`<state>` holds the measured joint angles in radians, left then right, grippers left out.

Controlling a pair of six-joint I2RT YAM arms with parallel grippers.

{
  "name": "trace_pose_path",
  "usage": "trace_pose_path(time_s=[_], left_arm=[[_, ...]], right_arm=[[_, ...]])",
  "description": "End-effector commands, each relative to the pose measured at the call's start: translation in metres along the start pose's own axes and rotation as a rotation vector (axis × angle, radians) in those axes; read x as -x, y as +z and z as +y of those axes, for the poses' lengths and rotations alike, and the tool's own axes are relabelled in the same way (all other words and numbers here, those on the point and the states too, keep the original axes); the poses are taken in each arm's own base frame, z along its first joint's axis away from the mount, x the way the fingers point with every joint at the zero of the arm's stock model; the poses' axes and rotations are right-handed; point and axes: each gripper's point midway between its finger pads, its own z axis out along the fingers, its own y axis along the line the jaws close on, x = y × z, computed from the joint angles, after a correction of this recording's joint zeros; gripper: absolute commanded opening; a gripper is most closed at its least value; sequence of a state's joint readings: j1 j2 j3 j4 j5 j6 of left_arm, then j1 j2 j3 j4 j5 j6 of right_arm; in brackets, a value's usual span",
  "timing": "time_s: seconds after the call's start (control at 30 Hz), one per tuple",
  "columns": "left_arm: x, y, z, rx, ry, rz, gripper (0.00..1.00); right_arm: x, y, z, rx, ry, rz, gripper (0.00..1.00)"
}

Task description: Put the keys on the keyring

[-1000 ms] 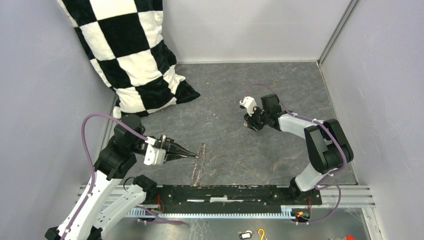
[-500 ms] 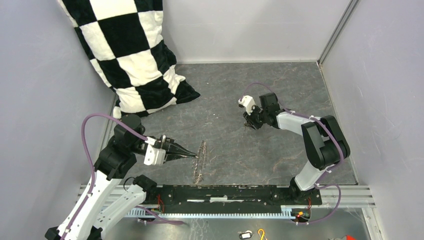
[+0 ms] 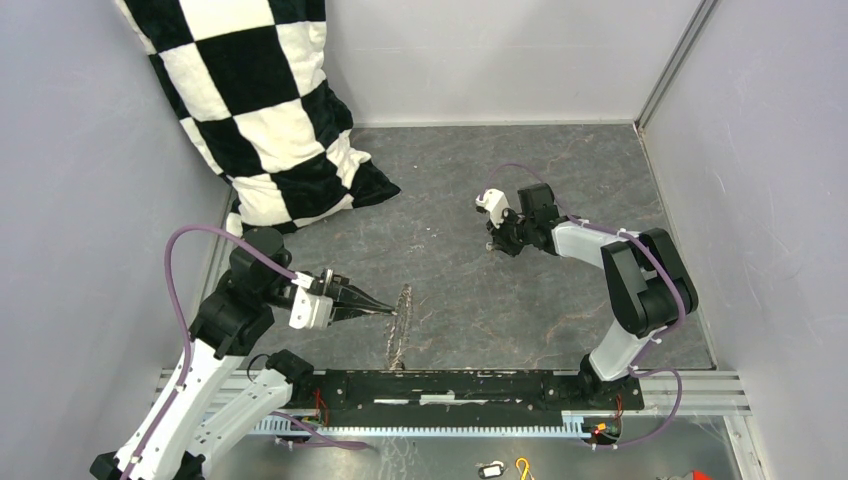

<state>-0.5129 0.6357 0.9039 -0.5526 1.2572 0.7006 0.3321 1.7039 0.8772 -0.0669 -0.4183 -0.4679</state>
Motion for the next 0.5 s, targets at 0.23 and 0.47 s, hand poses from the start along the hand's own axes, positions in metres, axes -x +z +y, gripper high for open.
trace_pose_path(time_s=[0.23, 0.47], left_arm=[[0.0091, -0.0002, 0.0061, 0.008, 0.062, -0.009, 0.02], [0.0091, -0.0005, 0.0074, 0.014, 0.065, -0.005, 0.02]], right_arm=[[0.0101, 0.0028, 0.0057, 0.032, -0.006, -0.049, 0.0], [0.0121, 0.0001, 0.0079, 0.033, 0.008, -0.059, 0.0]])
